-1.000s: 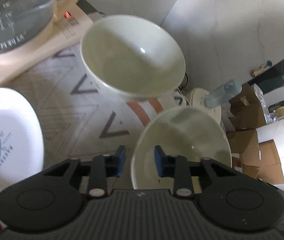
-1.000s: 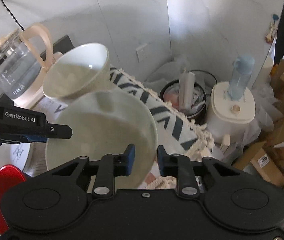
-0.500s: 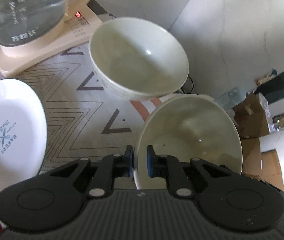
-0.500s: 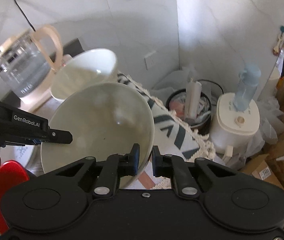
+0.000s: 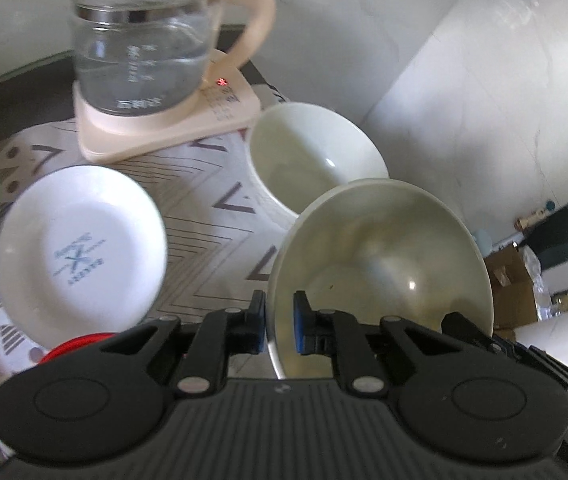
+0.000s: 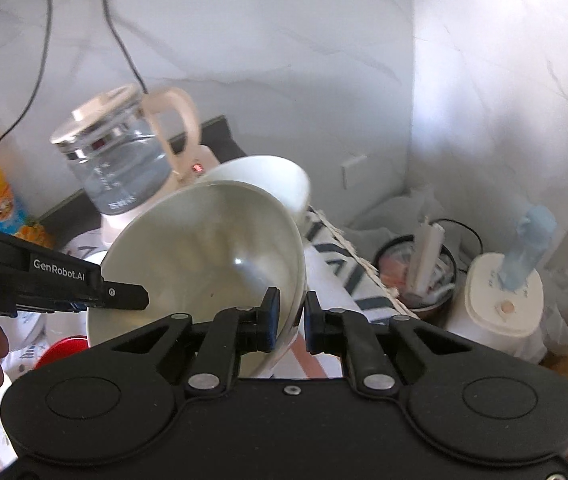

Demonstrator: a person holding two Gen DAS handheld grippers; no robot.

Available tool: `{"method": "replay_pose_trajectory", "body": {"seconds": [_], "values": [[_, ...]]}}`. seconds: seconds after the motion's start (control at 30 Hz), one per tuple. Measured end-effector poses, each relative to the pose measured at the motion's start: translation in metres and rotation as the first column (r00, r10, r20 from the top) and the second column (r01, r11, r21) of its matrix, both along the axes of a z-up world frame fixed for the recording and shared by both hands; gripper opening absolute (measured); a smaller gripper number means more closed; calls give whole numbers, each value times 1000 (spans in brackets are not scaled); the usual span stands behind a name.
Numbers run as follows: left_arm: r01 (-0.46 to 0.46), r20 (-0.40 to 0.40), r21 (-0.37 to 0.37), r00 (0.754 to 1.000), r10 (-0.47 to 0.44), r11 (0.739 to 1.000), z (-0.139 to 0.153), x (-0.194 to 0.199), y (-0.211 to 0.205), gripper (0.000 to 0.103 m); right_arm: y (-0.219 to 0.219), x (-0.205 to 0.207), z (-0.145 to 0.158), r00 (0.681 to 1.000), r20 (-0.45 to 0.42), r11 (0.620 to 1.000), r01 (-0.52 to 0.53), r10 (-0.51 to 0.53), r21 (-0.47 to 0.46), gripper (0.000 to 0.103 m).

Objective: Organize plates and bowls
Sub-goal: 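Lift the large white bowl with both grippers toward the red bowl, then lower the large white bowl into the red bowl and open both grippers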

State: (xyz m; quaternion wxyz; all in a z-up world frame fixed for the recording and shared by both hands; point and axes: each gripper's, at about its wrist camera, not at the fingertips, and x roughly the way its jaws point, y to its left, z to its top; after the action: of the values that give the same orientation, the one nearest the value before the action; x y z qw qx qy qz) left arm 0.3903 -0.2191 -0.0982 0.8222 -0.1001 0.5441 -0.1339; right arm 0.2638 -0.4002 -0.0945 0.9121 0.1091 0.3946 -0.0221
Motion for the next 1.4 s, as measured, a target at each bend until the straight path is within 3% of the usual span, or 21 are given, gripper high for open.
{"method": "replay_pose_trajectory", "body": {"seconds": [0.57, 1.4], "values": [[-173, 57, 3, 983, 172, 985, 27, -28, 61, 12, 49, 7, 23, 986, 68, 988, -155, 154, 10, 13], [-346, 58, 3, 937, 345, 938, 35, -84, 128, 13, 107, 0, 36, 944, 83, 946, -323, 320, 14, 13]]}}
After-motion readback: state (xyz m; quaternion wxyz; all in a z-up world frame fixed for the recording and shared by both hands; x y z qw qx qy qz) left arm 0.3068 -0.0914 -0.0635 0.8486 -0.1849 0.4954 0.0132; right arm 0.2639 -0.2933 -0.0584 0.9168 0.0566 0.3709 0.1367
